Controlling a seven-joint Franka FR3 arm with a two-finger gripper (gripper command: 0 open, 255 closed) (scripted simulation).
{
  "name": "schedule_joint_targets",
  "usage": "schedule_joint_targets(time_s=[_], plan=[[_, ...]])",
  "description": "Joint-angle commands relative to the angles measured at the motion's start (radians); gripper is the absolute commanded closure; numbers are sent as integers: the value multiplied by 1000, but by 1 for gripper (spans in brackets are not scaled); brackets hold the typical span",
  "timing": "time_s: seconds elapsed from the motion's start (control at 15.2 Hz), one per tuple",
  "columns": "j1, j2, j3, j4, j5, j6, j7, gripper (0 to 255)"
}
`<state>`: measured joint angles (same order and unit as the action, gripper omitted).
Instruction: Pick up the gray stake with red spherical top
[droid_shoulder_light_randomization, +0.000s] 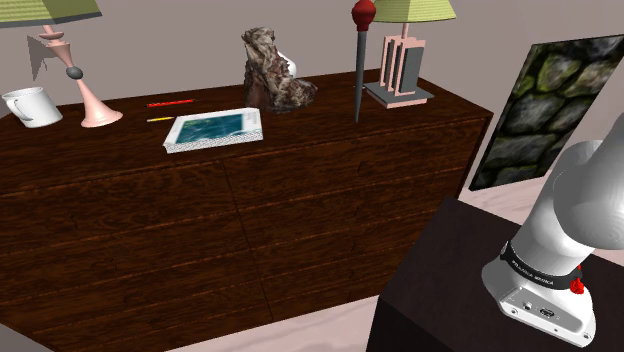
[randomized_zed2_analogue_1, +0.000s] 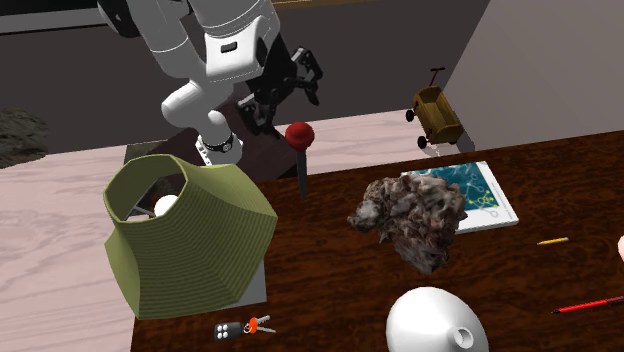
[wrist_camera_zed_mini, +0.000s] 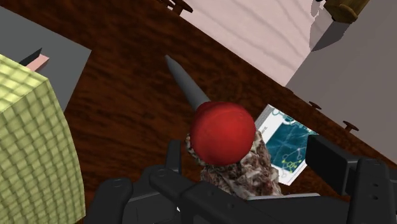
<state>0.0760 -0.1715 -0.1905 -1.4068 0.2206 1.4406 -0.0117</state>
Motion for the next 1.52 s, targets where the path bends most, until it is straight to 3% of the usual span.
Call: schedule_joint_targets(time_s=[0.0, 0.26, 0.4, 0.46, 1.06, 1.45], plan=[[0, -12, 1, -36, -2, 25, -6, 0], [0, -52, 8, -147, -11, 95, -15, 0], [0, -52, 8, -147, -11, 96, -15, 0], [0, -53, 9, -147, -11, 95, -15, 255], [0, -52, 8, -147, -11, 95, -15, 255], [0, 3, -2, 2, 1, 2, -3, 255]])
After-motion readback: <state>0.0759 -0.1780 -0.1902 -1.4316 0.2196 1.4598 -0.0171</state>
